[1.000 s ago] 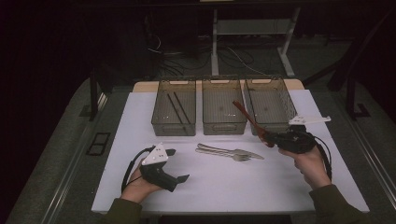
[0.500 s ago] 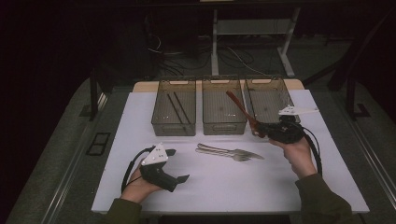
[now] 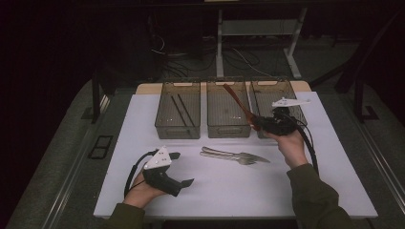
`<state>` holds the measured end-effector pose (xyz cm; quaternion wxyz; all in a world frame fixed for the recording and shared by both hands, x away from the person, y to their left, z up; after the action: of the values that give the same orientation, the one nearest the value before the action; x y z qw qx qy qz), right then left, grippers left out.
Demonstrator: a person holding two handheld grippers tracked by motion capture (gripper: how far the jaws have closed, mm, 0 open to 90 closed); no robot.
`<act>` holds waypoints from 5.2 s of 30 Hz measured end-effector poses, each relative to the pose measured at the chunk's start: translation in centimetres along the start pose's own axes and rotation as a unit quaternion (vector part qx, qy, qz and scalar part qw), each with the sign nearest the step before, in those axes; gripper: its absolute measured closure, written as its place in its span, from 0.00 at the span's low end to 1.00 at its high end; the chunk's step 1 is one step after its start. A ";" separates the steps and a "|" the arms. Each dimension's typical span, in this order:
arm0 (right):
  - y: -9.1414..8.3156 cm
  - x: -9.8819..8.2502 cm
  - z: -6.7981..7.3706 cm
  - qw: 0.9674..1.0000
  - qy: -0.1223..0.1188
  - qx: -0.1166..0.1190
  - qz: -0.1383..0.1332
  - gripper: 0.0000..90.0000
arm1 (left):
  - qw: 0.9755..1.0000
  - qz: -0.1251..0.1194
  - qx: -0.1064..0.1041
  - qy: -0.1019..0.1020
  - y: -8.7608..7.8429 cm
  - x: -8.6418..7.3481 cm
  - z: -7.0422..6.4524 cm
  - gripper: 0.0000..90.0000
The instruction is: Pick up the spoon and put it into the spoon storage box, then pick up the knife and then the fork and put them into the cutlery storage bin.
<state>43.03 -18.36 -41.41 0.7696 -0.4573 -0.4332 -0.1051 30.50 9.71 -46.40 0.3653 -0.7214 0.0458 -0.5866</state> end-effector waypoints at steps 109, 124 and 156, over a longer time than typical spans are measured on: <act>-7.2 -14.4 1.1 0.997 -0.053 0.050 0.027 0.27 | 0.999 0.011 -0.034 0.006 1.6 1.6 0.6 0.17; -5.9 -15.0 1.4 0.996 -0.067 0.051 0.035 0.26 | 0.996 0.030 -0.077 0.042 6.0 5.0 1.5 0.48; -6.3 -14.9 1.0 0.996 -0.060 0.053 0.031 0.26 | 0.982 0.116 -0.102 0.110 11.9 3.9 2.8 0.81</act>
<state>29.96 -24.61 -48.74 0.7682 -0.4345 -0.4693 -0.0299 38.44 0.42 -50.27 0.3480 -0.6757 0.2288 -0.6083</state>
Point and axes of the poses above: each handheld gripper's, and its own axes: y roughly forward along the jaws, x roughly out of its top, z roughly to its left, the point moved 8 cm from there along y, roughly forward along the jaws, and after that the axes turned 5 degrees about z, right-handed, at the moved point
